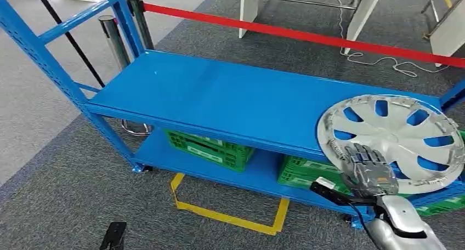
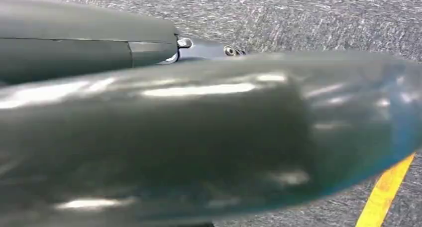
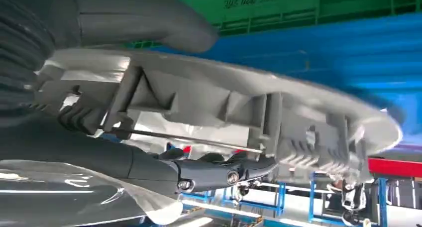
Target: Take the parts from the cabinet and place them on the table.
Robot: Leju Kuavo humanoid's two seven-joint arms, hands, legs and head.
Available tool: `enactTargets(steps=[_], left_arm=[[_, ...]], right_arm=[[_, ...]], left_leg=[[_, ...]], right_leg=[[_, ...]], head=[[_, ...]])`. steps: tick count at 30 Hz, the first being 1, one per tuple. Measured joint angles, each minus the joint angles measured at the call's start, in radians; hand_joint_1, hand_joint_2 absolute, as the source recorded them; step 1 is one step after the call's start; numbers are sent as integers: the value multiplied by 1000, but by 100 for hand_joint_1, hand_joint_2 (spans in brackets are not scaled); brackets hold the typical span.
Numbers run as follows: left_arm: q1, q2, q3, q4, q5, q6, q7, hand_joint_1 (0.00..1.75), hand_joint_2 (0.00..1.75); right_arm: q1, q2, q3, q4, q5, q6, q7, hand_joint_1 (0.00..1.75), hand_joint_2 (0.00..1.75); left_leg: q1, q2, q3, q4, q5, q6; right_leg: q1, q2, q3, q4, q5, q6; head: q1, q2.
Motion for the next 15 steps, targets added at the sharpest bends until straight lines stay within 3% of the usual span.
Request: enactTargets(steps=[15], left_arm=[[0, 0, 0, 0, 0, 0, 0, 0, 0]], right_arm=[[-2, 0, 12, 12, 0, 0, 1, 0, 175]], left_leg=[[0, 0, 1, 0, 0, 0]], right_leg=[[0, 0, 1, 0, 0, 0]], head=[[0, 0]])
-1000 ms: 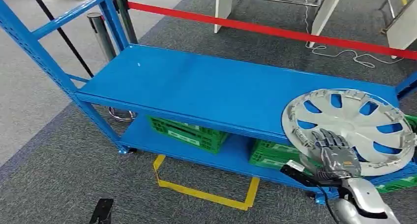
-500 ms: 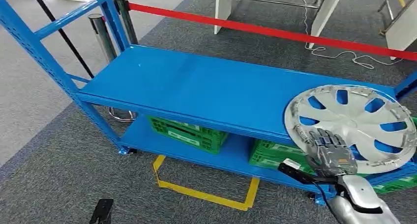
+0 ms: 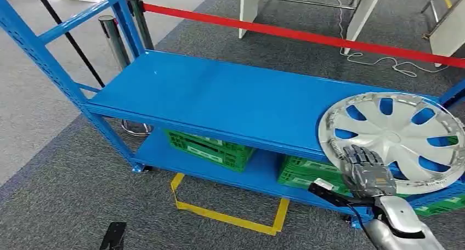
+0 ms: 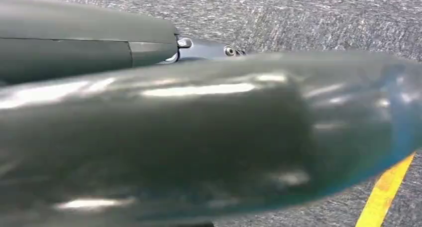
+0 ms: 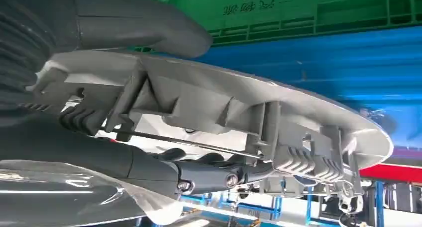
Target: Take the parts from the cabinet and place them on the table.
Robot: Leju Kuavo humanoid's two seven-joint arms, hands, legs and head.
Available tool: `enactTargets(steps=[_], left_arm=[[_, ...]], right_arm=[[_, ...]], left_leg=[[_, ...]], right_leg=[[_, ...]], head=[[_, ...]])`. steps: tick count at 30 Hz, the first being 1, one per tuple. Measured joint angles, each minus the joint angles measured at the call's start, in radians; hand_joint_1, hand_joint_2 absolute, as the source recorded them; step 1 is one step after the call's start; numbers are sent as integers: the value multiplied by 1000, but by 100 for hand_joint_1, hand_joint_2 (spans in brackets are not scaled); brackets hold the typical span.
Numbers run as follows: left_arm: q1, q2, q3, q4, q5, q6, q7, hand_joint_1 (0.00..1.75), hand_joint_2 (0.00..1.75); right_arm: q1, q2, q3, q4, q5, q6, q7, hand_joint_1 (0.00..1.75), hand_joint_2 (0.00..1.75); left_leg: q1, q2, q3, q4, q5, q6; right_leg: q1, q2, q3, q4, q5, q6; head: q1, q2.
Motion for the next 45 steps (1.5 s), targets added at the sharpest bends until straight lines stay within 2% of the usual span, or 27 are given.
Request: enactTargets(steps=[11, 12, 29, 37, 40, 45], left_arm=[[2, 1, 0, 0, 0, 0, 1, 0, 0], [2, 1, 0, 0, 0, 0, 1, 0, 0], [3, 2, 0, 0, 1, 8, 0, 0, 0], [3, 2, 0, 0, 10, 11, 0, 0, 0], [3, 2, 0, 0, 11, 11, -1, 0, 0], [3, 2, 0, 0, 13, 11, -4, 0, 0]], right_arm=[[-4, 0, 5, 15, 5, 16, 0, 0, 175], [-5, 0, 5, 16, 5, 19, 0, 175, 175], [-53, -4, 9, 25, -10, 54, -32, 175, 175], [-83, -58, 15, 15, -9, 118, -47, 175, 175], [-85, -74, 19, 8, -8, 125, -49, 175, 175], [-87, -95, 30, -6, -8, 136, -50, 175, 175]], left_leg=[[0, 0, 1, 0, 0, 0], [0, 0, 1, 0, 0, 0], [0, 5, 4, 0, 1, 0], [-1, 4, 3, 0, 1, 1], [-1, 4, 1, 0, 1, 1], [-1, 4, 1, 0, 1, 1]], right_leg=[[0, 1, 0, 0, 0, 0], [0, 1, 0, 0, 1, 0], [0, 5, 1, 0, 2, -1], [0, 4, 2, 0, 2, 0], [0, 3, 12, 0, 3, 0], [0, 3, 11, 0, 3, 0]], head=[[0, 0], [0, 0], [0, 0], [0, 0], [0, 0], [0, 0]])
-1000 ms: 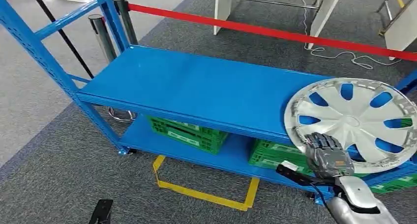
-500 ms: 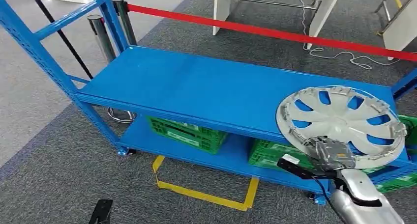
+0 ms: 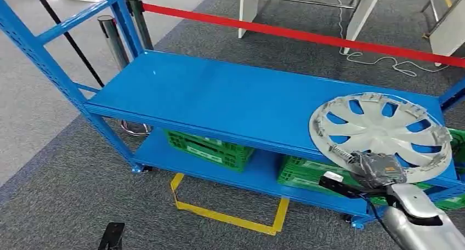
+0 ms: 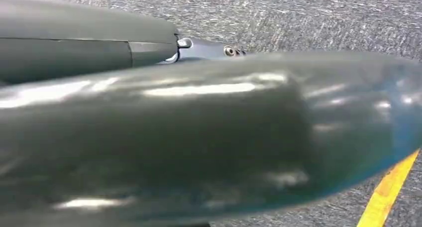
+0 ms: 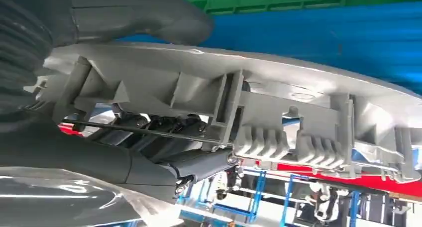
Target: Take the parts from the cabinet and place them on the table.
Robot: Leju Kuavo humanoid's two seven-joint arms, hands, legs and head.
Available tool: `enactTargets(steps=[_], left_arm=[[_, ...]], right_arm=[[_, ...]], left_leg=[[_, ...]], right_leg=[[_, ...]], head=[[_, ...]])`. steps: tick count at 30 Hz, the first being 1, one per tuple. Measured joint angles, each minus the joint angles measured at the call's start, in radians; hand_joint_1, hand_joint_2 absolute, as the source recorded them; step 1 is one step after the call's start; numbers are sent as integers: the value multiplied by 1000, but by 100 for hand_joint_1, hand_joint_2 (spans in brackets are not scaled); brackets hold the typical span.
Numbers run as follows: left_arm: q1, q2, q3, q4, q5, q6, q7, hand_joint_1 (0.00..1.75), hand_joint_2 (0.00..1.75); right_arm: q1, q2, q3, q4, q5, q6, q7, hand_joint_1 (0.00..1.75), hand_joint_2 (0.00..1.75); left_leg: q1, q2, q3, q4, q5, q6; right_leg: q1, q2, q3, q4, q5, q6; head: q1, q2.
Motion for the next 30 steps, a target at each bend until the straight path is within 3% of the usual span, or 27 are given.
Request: enactTargets(steps=[10, 13, 21, 30], left_arm=[[0, 0, 0, 0, 6, 13, 0, 0, 0], [0, 0, 0, 0, 7, 12, -5, 0, 0], [8, -2, 1, 0, 16, 16, -14, 0, 0], [9, -2, 1, 0, 17, 16, -15, 0, 0]], right_arm=[[2, -47, 23, -71, -29, -6, -15, 175, 175], [16, -56, 26, -98, -25, -79, -25, 175, 175], [107, -117, -15, -330, -47, -119, -55, 175, 175], [137, -139, -31, -419, -46, -121, -57, 175, 175]], left_leg=[[0, 0, -1, 0, 0, 0], [0, -1, -3, 0, 0, 0], [0, -2, -7, 0, 0, 0], [0, -2, -8, 0, 0, 0]], right_leg=[[0, 0, -1, 0, 0, 0], [0, -1, -3, 0, 0, 0], [0, -1, -7, 0, 0, 0], [0, -1, -7, 0, -1, 0]], head=[[0, 0], [0, 0], [0, 0], [0, 0]])
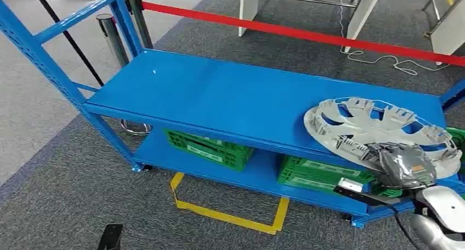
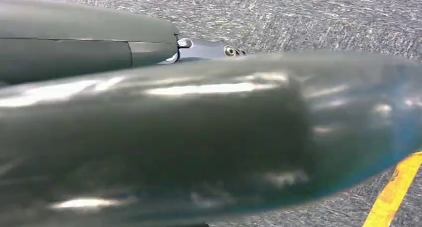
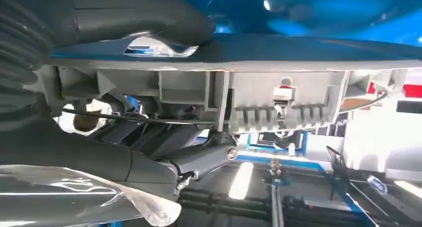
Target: Take the parts from the cabinet and place them on the table.
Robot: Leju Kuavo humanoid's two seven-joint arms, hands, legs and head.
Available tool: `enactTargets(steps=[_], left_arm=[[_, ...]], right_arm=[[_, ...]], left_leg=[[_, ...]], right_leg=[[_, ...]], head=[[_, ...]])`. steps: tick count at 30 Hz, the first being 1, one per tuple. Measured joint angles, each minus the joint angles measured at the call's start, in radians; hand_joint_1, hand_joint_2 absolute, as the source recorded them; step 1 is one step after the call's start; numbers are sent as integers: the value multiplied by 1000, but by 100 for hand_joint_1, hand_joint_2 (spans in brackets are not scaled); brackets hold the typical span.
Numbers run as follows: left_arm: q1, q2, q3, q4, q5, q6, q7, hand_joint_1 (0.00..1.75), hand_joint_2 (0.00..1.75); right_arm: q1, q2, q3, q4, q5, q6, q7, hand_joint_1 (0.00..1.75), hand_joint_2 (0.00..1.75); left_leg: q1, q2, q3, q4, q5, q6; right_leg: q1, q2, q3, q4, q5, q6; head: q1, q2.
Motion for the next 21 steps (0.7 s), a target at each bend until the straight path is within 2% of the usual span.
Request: enactTargets(steps=[10, 21], left_arm=[[1, -2, 3, 0, 2, 8, -3, 0, 0], [1, -9, 5, 0, 8, 9, -3, 0, 0]], right_arm=[[16, -12, -10, -94, 3, -19, -30, 175, 175], [15, -21, -9, -161, 22, -29, -35, 175, 175]], left_leg=[[0, 0, -1, 0, 0, 0], [0, 0, -1, 0, 0, 0]], right_leg=[[0, 0, -1, 0, 0, 0], [0, 0, -1, 0, 0, 0]], head=[[0, 0], [0, 0]])
